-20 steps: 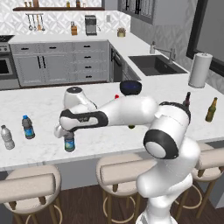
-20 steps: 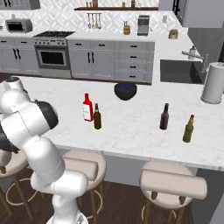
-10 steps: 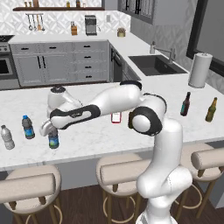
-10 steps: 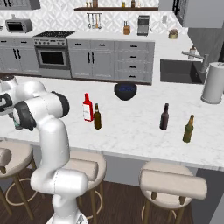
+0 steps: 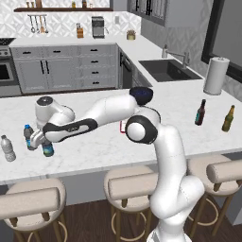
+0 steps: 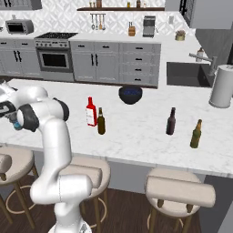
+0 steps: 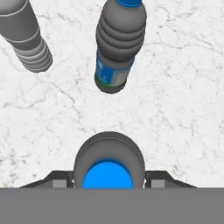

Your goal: Move the plastic bottles in the middle to the plastics group, and the glass bottles in the middle to the glass group.

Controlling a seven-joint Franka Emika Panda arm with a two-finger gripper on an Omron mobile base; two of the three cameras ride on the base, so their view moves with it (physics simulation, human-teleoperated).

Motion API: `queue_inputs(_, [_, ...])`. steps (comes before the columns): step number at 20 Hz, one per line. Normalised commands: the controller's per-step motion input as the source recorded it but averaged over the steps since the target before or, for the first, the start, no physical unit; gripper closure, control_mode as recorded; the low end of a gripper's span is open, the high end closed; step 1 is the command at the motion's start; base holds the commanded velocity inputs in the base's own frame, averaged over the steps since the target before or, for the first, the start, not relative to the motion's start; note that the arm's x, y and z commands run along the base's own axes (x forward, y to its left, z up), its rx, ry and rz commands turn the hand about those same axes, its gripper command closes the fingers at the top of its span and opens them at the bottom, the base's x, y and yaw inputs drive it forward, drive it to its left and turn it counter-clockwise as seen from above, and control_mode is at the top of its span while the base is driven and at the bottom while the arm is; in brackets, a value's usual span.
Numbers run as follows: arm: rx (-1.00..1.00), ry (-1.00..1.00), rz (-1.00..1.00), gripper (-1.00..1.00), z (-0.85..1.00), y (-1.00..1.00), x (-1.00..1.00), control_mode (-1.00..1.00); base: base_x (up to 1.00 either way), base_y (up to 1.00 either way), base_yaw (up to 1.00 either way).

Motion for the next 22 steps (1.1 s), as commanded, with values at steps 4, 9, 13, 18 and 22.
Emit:
queue_inputs(4, [0.00,-0.05,0.00,1.00,-0.31,0.04,0.21,-1.00,0.00,0.00,0.00])
queue_inputs(9, [0.06,0.00,0.00,1.00,-0.48,0.00,0.22,-1.00,0.00,0.00,0.00])
queue_inputs(13, [0.12,-0.01,0.00,1.00,-0.48,0.00,0.17,-1.00,0.00,0.00,0.00])
queue_inputs(18, [0.13,0.00,0.04,1.00,-0.56,-0.18,-0.04,-1.00,0.00,0.00,0.00])
queue_inputs(22, [0.12,0.00,0.03,1.00,-0.58,-0.15,-0.05,-1.00,0.00,0.00,0.00])
